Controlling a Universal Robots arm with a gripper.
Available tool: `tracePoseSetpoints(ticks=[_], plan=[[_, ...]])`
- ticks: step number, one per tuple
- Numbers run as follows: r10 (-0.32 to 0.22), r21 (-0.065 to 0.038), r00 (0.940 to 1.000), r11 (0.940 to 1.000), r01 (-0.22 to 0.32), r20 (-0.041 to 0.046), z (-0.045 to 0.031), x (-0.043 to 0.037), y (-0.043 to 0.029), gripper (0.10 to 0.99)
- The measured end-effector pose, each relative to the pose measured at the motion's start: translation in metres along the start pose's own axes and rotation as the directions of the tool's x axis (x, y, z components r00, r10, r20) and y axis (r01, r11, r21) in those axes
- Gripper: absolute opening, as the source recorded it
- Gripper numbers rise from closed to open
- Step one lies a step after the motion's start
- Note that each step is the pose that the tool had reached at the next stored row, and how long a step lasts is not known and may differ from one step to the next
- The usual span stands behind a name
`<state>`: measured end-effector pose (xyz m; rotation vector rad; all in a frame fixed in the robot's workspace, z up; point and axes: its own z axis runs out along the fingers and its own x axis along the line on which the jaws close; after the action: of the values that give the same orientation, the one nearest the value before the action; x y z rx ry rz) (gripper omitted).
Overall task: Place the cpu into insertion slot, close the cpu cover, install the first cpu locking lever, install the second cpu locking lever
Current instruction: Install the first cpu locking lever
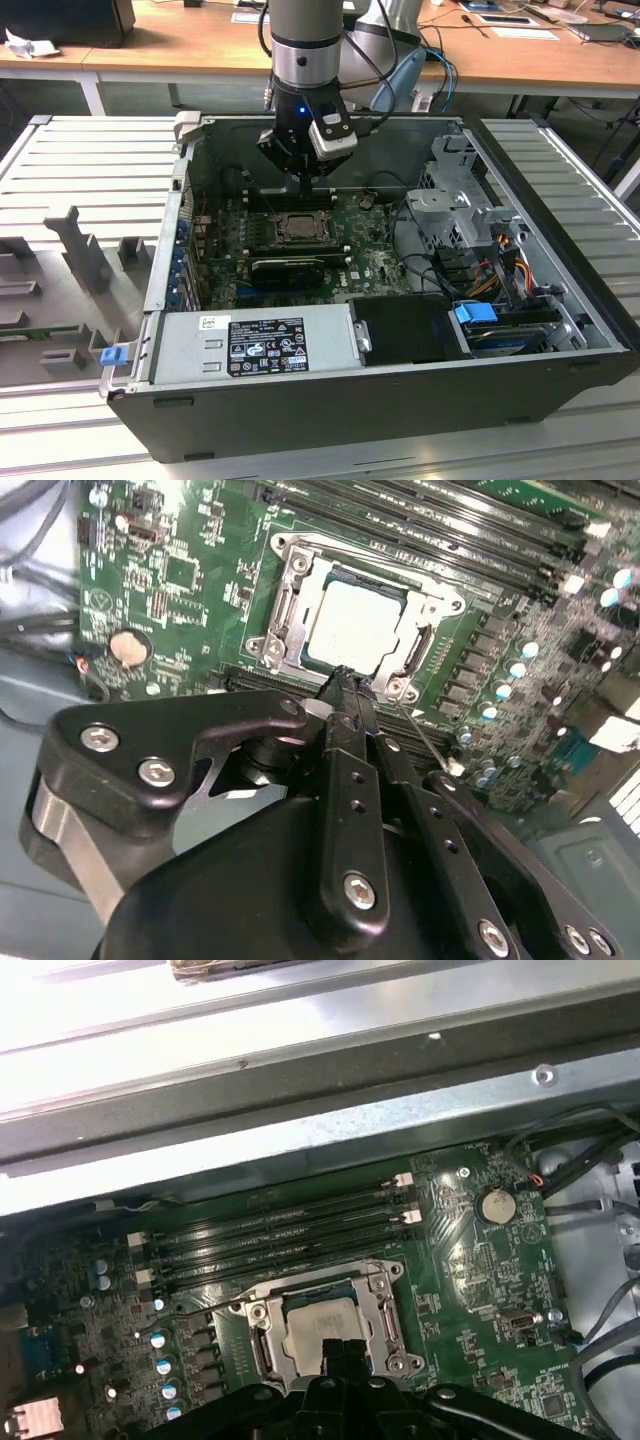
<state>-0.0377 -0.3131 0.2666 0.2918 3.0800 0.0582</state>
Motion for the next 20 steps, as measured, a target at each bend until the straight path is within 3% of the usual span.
tracePoseSetpoints(ticks=[4, 9, 20], plan=[[-0.087, -0.004, 0.9962, 0.9962, 0.087, -0.0035, 0.0000, 0.0001, 0.0000, 0.106], [-0.136, -0.006, 0.9907, 0.9907, 0.136, -0.0053, 0.0000, 0.0008, -0.0002, 0.106], [-0.152, -0.008, 0.9884, 0.9884, 0.152, -0.0059, -0.0004, 0.0078, -0.0015, 0.106]])
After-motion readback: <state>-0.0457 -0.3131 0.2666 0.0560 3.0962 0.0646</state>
